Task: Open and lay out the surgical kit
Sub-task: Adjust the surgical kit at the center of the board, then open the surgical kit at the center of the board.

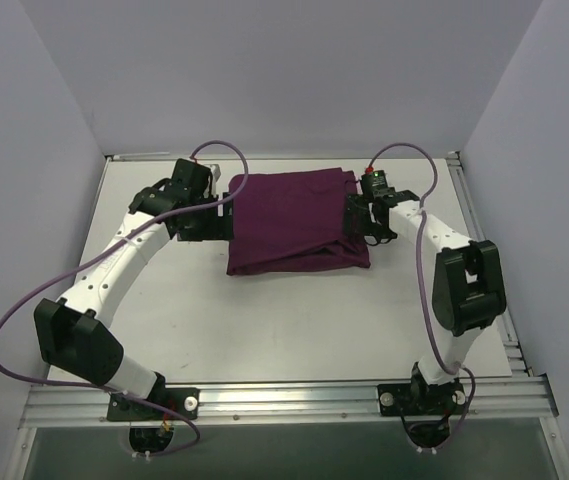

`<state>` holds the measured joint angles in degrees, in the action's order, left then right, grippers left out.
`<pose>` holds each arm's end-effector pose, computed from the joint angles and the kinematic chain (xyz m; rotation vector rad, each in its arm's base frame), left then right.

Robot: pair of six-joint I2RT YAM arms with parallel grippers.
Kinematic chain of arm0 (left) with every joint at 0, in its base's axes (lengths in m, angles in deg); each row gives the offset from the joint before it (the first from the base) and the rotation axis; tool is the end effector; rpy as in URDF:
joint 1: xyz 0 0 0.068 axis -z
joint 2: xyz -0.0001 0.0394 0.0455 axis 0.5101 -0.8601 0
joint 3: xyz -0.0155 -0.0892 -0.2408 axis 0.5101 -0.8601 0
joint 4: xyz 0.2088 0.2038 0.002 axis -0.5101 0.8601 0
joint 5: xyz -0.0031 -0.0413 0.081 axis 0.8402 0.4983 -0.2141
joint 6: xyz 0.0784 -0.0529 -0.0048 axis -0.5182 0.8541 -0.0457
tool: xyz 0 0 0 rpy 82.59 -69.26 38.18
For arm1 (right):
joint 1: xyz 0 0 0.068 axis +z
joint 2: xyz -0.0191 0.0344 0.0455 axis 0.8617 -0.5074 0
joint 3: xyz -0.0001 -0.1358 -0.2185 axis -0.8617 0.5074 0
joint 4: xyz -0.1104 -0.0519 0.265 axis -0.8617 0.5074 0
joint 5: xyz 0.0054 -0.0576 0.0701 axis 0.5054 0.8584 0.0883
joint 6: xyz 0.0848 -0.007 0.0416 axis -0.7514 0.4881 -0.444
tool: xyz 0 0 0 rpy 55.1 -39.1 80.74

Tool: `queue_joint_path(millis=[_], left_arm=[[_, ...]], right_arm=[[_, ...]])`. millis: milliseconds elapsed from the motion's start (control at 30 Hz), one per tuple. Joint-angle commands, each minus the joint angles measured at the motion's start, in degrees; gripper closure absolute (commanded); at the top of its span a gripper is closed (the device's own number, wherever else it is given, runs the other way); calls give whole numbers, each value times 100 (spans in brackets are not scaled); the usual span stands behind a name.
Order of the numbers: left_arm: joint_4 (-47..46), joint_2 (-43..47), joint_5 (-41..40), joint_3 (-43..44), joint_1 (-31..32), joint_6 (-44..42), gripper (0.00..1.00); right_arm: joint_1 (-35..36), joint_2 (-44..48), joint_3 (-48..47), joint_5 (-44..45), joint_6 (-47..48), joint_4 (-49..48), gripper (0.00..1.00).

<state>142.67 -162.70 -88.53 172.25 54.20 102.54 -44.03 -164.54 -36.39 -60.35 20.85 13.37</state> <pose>0.3439 -0.1478 0.2784 0.0538 2.5616 -0.2749 0.4398 0.1169 0.1553 0.0840 2.3891 0.2134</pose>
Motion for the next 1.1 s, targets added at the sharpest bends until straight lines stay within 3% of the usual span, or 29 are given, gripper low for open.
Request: queue_joint_path(millis=[0,100,233,567,733,1000,1067], left_arm=[[-12,91,42,320,11,-133,17],[-21,118,86,303,64,-98,18],[-30,162,121,303,169,-54,19],[181,109,121,601,345,-124,23],[225,57,121,742,450,-159,25],[278,-154,121,1067,609,-229,27],[269,-242,121,1155,722,-256,27]], right_arm=[[25,718,-224,236,-180,777,16],[25,832,-304,25,-311,1173,22],[33,972,-58,-546,-583,1192,39],[25,780,145,-590,-523,894,48],[25,718,171,-608,-567,788,61],[25,542,189,-591,-497,779,63],[25,498,154,-634,-444,831,87]])
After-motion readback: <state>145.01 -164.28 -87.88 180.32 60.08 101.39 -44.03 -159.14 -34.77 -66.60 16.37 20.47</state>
